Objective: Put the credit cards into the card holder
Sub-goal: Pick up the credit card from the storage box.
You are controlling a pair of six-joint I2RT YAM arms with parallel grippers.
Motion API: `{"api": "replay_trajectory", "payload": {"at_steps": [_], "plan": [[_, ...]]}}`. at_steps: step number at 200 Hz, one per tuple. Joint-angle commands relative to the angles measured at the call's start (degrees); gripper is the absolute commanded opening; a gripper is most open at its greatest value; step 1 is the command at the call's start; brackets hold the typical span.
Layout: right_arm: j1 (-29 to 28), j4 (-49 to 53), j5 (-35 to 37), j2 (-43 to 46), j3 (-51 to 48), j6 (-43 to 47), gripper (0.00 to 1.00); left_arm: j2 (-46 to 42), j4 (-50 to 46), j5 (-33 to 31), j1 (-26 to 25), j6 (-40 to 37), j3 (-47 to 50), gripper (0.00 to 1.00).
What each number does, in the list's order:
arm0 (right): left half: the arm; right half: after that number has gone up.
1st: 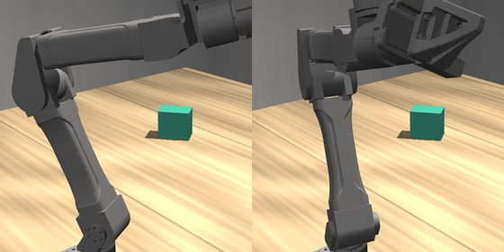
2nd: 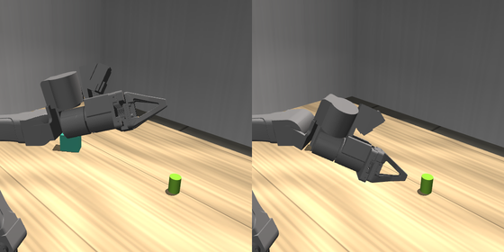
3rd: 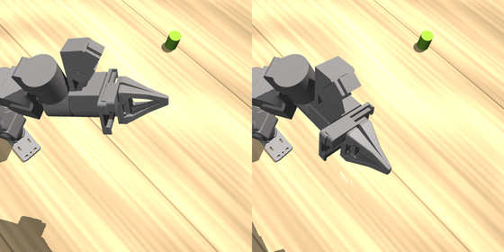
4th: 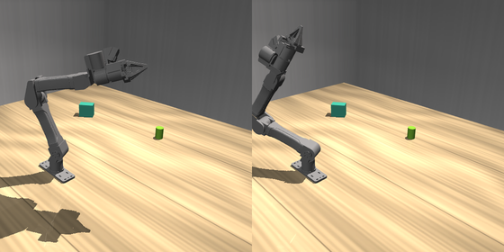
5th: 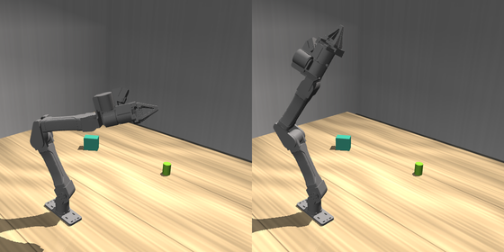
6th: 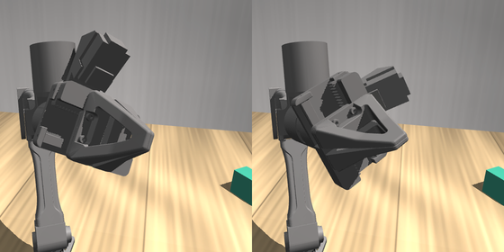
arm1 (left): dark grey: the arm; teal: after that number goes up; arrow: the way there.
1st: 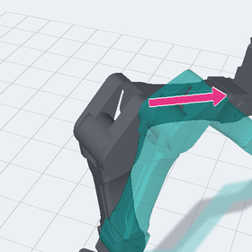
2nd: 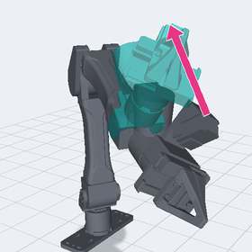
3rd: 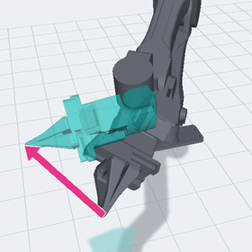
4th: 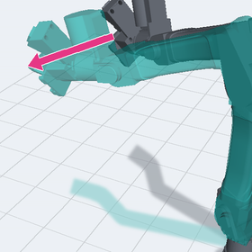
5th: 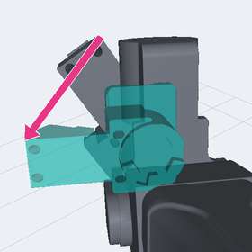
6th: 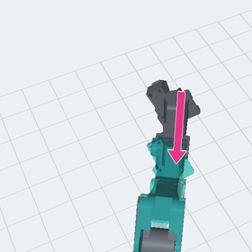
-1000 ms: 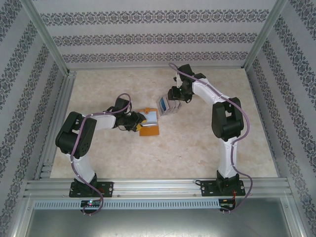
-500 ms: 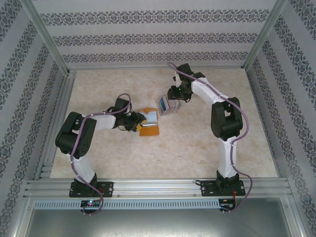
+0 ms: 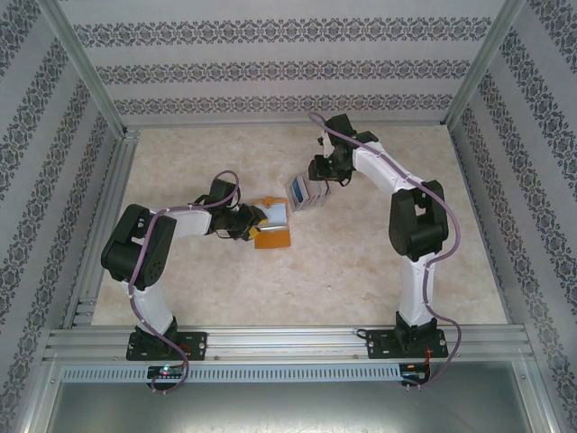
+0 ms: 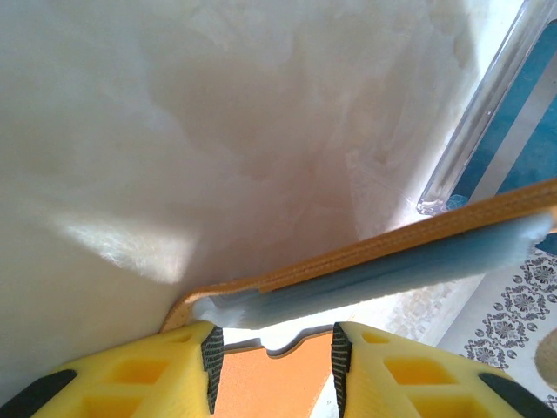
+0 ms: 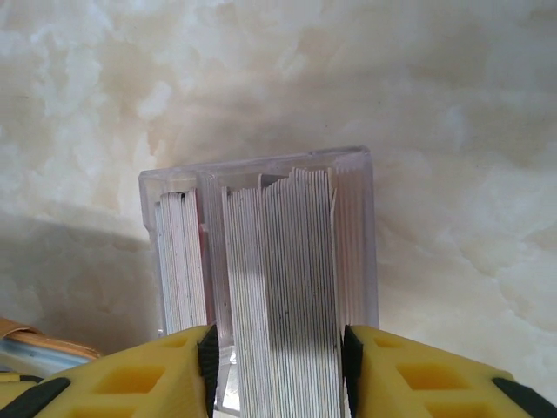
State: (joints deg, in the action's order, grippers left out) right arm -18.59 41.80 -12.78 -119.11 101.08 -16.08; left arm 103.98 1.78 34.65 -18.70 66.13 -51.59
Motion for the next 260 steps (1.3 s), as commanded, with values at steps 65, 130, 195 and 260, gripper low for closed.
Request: {"api": "replay_trajectory", "payload": {"at_steps": [65,130,195,260], "plan": [[1.3,-0.2,-0.4,1.0,-0.5,0.4,0.25,1.4,-7.6,-2.4,-0.4,-1.6,1.7,0.41],[2.5,0.2,1.0,3.0,-0.8,1.3,0.03,1.7,-7.8,-2.6,-0.4,-1.5,1.5,0.41],[4.8,0.6,2.8,11.4,-2.7,3.3,0.00,-1.2,-10.0,-2.9,-0.5,-1.8,0.6,0.41],[2.2,-9.3,-11.8,25.9,-20.4,-5.4,0.00,-4.4,-11.9,-4.0,-0.4,-2.7,-1.7,0.42]]}}
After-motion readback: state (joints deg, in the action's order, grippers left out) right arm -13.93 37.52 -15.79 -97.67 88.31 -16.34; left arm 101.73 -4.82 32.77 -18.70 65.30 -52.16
